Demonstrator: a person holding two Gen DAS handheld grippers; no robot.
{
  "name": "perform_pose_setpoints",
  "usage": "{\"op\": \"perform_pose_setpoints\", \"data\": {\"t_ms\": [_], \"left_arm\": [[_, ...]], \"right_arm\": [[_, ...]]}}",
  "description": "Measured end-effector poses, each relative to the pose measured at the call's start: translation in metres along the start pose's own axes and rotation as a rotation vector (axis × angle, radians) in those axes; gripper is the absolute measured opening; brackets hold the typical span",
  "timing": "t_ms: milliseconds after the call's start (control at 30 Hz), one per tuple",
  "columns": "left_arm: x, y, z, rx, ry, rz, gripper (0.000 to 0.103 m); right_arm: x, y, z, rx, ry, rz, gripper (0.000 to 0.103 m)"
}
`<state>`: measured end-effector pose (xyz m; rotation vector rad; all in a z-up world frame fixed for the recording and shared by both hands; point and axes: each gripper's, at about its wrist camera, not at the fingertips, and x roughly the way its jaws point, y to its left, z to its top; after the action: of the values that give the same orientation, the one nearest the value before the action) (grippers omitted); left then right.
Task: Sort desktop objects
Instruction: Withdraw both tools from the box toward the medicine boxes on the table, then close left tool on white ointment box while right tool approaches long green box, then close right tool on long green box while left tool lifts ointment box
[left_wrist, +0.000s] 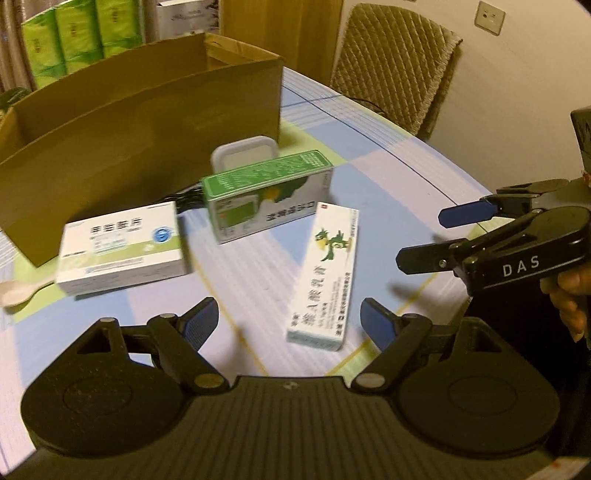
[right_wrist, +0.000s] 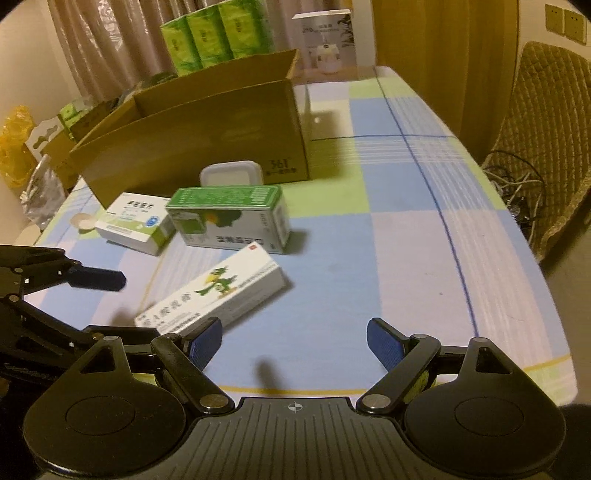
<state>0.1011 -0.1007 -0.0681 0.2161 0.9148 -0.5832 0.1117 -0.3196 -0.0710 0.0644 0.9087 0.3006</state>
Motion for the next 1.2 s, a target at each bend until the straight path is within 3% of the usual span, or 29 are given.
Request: {"op": "perform_pose_setpoints", "data": {"t_ms": [133, 367, 433, 467, 700, 933, 1200], "left_arm": [[0.017, -0.007, 0.006, 0.018, 0.027, -0.027, 0.064], [0.042, -0.016, 0.017, 0.042, 0.05, -0.05, 0.062], [0.047, -0.016, 0.018, 0.04, 0.062, -0.05, 0.041], [0.048, -0.016, 0.018, 0.037, 0.069, -0.045, 0.036], [0.027, -0.002, -0.002, -0.025, 0.078, 0.036, 0.033], [0.009, 0.028, -0.024, -0.218, 0.081, 0.17, 0.033], [0.017, 0.04, -0.014, -0.335, 0.032, 0.224, 0.033]], "right_arm": [[0.003, -0.008, -0.002, 0.004, 0.003, -0.022, 0.083], [0.005, -0.018, -0.003, 0.012, 0.013, -0.038, 0.083], [0.006, -0.019, -0.002, 0.005, 0.013, -0.037, 0.083], [0.006, -0.019, -0.002, -0.002, 0.012, -0.036, 0.083], [0.018, -0.005, 0.007, -0.097, 0.002, 0.003, 0.083], [0.039, 0.013, 0.035, -0.28, -0.017, 0.058, 0.083], [0.067, 0.03, 0.069, -0.53, -0.024, 0.111, 0.083]]}}
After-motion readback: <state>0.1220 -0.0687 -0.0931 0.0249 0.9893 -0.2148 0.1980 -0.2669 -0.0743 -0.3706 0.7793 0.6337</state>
